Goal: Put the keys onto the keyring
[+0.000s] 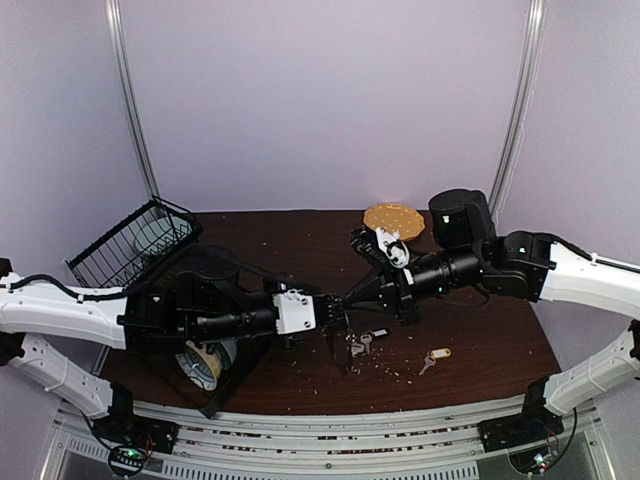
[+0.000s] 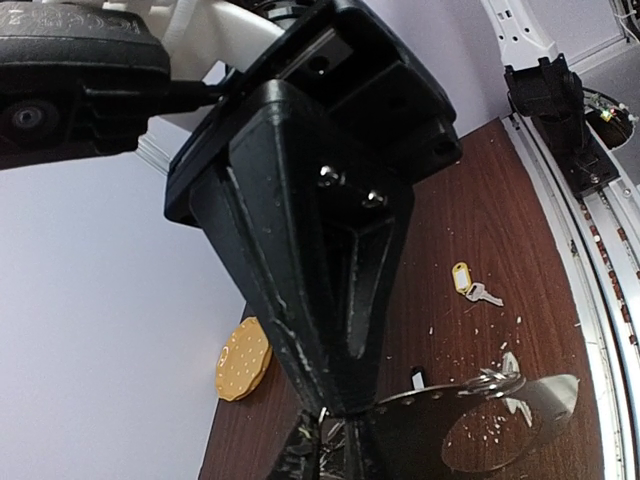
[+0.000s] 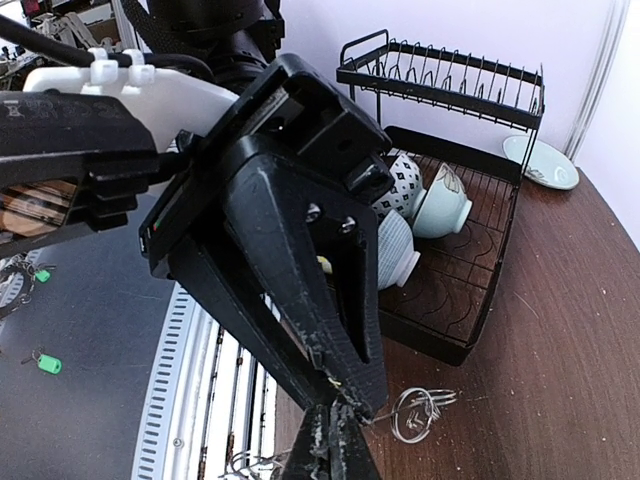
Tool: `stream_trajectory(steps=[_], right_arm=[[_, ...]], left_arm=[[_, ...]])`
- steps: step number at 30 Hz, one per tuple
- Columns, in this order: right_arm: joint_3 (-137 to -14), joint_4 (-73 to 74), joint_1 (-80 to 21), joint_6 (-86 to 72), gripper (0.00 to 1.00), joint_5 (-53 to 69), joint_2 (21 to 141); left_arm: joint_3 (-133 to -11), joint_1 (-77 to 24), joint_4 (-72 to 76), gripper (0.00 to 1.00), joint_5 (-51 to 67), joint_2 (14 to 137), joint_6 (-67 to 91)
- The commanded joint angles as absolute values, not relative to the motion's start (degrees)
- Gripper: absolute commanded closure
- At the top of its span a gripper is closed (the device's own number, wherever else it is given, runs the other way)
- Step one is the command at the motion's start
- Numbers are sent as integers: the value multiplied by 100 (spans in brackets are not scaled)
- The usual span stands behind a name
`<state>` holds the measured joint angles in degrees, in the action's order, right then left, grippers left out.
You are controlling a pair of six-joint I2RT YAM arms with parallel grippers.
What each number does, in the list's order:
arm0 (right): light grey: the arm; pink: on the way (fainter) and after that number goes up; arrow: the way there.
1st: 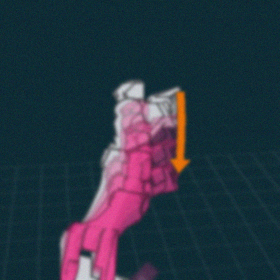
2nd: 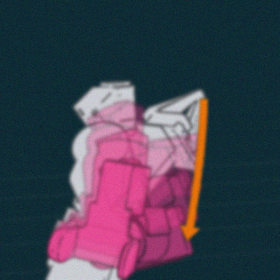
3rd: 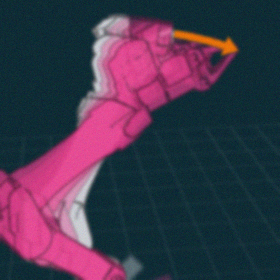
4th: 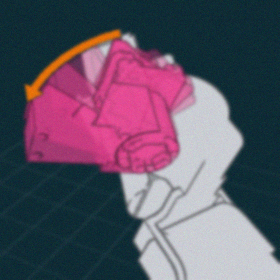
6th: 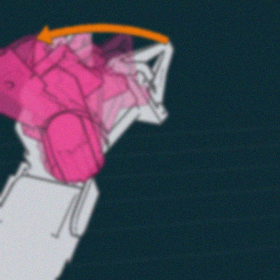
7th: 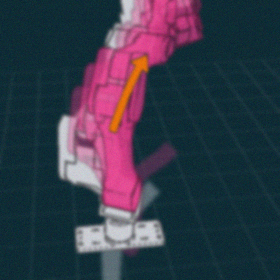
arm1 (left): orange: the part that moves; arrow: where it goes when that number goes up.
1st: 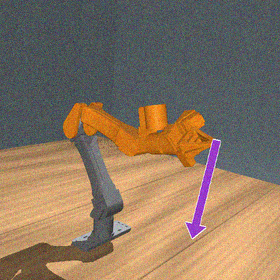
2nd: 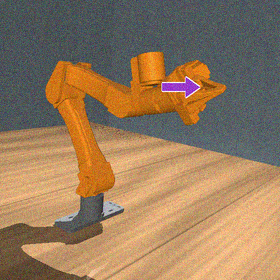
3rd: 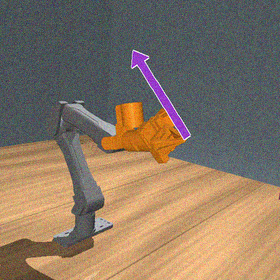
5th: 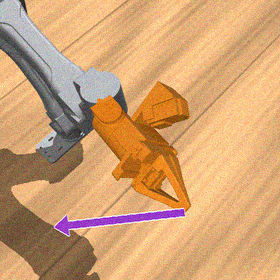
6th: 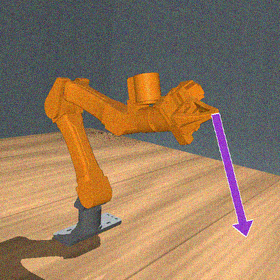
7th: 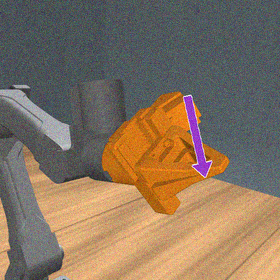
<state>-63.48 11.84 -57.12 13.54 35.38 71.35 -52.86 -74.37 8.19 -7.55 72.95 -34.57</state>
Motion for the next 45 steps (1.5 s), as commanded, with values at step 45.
stream_trajectory(steps=[45], right_arm=[[-6413,1504,-4748,564,73,5223,7108]], left_arm=[[-5348,-7409,771,100,-275,7363,-4471]])
